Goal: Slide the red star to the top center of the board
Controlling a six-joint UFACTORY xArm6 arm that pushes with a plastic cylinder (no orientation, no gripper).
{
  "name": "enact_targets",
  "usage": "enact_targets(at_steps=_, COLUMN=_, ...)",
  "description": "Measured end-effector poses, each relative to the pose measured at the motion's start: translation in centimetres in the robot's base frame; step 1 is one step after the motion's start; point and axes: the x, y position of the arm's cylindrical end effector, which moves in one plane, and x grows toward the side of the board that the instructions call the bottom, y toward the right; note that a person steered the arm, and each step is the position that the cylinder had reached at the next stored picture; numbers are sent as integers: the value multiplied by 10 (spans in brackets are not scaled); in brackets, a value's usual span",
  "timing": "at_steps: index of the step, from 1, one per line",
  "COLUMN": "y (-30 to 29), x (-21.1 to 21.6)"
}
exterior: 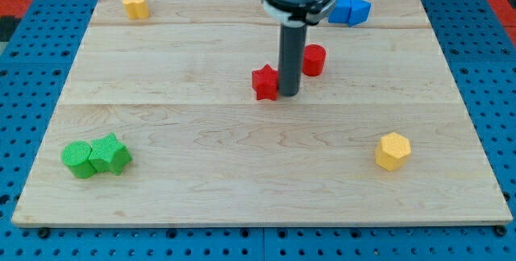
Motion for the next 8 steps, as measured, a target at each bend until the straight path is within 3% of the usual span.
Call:
enact_targets(at_steps=1, y=-30, x=19)
enact_targets(at_steps=2, y=-46, x=-14)
enact_targets(at_steps=3, y=-46, x=-45)
enact_targets(at_steps=5, y=-20, x=-39)
enact_targets(at_steps=8, y=-23, x=-129)
